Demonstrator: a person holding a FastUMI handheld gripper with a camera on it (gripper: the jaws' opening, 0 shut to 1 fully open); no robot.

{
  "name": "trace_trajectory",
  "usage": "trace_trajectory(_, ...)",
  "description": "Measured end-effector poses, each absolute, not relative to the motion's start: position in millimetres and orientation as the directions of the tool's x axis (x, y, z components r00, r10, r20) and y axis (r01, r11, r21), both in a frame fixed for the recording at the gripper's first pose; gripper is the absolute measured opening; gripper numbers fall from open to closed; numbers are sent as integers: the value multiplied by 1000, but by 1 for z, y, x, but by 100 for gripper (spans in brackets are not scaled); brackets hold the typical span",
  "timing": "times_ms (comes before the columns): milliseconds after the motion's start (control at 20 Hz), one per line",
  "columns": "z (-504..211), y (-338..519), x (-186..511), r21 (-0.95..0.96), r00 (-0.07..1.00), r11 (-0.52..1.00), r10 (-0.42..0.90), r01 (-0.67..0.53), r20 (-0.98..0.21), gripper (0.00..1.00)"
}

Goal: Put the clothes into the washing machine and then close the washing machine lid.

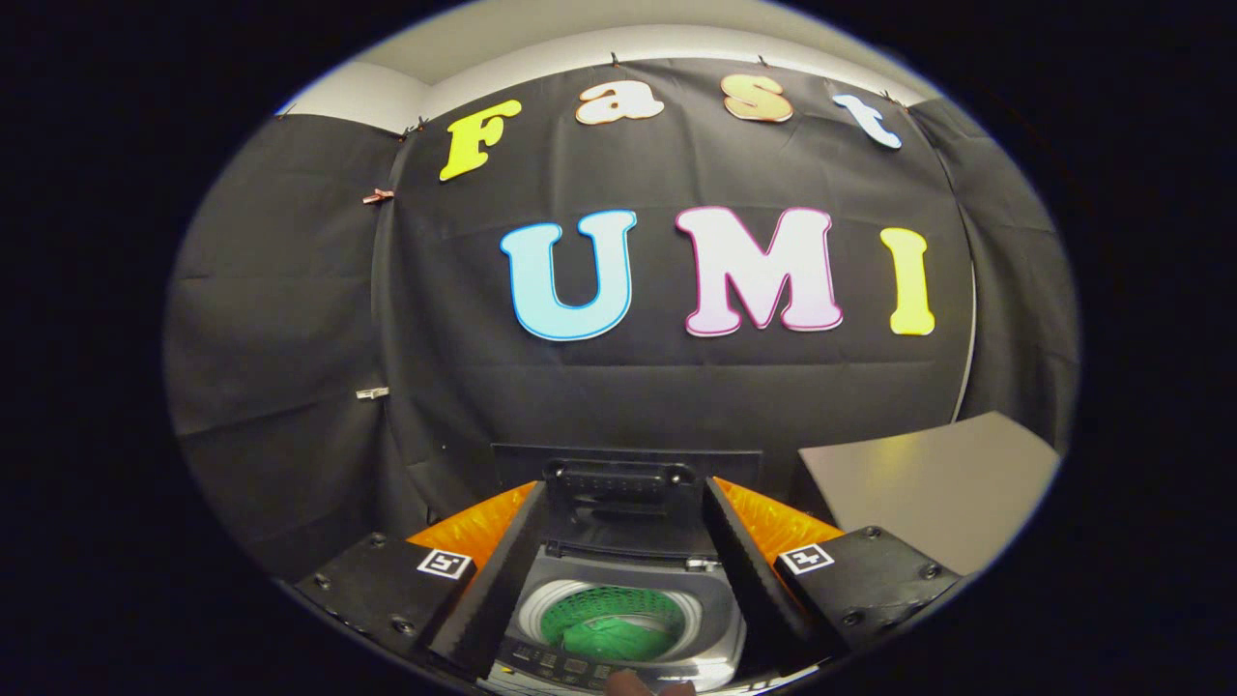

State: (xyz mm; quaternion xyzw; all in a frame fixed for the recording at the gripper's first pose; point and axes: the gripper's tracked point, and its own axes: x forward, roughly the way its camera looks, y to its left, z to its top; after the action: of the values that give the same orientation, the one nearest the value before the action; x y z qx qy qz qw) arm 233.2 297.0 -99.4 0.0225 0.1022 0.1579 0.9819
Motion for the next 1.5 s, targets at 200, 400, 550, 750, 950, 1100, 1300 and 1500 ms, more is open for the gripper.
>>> trace_trajectory(200,-60,251,203,41,952,958,285,-283,-113,99)
trace_trajectory(400,-38,205,167,42,956,960,280,-278,-88,99)
trace_trajectory(550,-24,176,141,30,958,960,280,-279,-68,99)
trace_trajectory(750,-13,141,111,23,967,967,254,-253,-36,99)
trace_trajectory(950,-12,111,92,36,972,972,233,-232,-36,99)
trace_trajectory(1100,-11,85,82,41,981,981,190,-189,-25,99)
trace_trajectory(1300,-11,64,79,57,989,988,144,-142,-25,99)
trace_trajectory(1500,-17,57,76,49,992,991,123,-121,-33,99)
